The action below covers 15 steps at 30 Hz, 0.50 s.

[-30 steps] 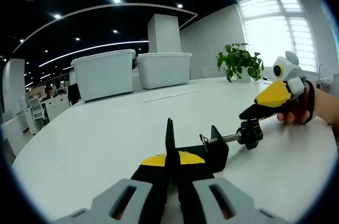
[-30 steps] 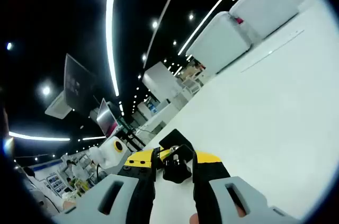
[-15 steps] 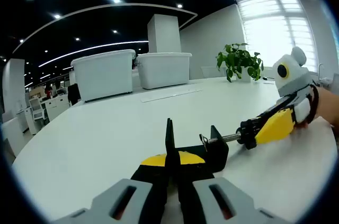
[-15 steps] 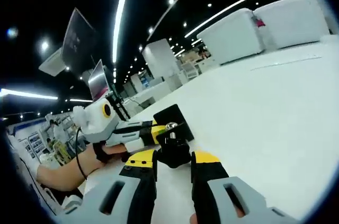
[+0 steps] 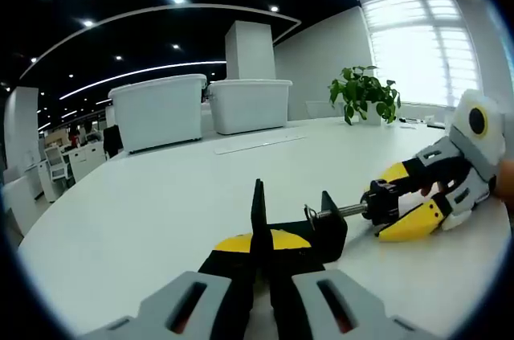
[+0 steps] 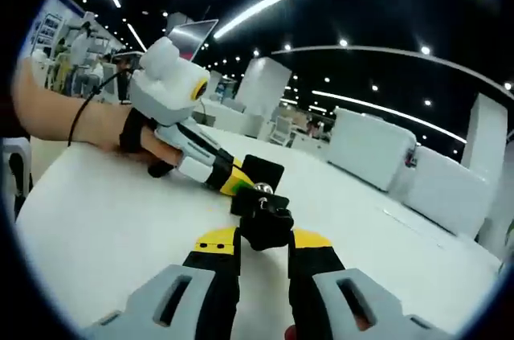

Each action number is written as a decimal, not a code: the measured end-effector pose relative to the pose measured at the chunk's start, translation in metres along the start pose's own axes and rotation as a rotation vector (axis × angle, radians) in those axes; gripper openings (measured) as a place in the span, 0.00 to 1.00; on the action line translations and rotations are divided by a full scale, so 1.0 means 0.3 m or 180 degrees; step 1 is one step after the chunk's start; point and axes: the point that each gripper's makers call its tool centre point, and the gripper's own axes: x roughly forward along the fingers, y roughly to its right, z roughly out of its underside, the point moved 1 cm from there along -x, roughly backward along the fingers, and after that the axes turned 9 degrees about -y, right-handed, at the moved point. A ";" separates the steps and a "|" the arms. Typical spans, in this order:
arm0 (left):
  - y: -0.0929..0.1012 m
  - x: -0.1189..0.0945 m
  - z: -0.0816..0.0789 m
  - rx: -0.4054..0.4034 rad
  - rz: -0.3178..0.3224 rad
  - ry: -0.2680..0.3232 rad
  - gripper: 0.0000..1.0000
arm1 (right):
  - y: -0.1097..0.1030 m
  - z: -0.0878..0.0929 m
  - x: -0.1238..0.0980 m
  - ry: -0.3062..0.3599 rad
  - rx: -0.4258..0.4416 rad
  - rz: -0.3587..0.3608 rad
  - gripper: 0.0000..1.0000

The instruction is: Clamp the fixed fixture on the desktop, loosen the retaining clip, secure it to the edge of the desk, and tighten the retaining clip.

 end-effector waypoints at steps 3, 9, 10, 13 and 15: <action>-0.004 0.006 0.000 -0.0001 0.0002 0.0000 0.07 | -0.001 0.000 0.002 -0.0003 0.0057 -0.0028 0.21; -0.004 0.006 0.001 -0.0001 0.0009 0.0000 0.07 | -0.005 -0.004 -0.003 0.0015 0.0663 -0.0320 0.25; -0.003 0.004 0.001 -0.0003 0.0010 0.0000 0.07 | -0.003 -0.008 -0.008 0.0033 0.0791 -0.0396 0.27; -0.004 0.007 0.001 -0.0005 0.0015 -0.0001 0.07 | 0.015 -0.020 -0.019 0.0105 0.1258 -0.0589 0.30; -0.009 0.010 0.001 -0.0006 0.0017 -0.0001 0.07 | 0.027 -0.025 -0.027 0.0143 0.1646 -0.0773 0.30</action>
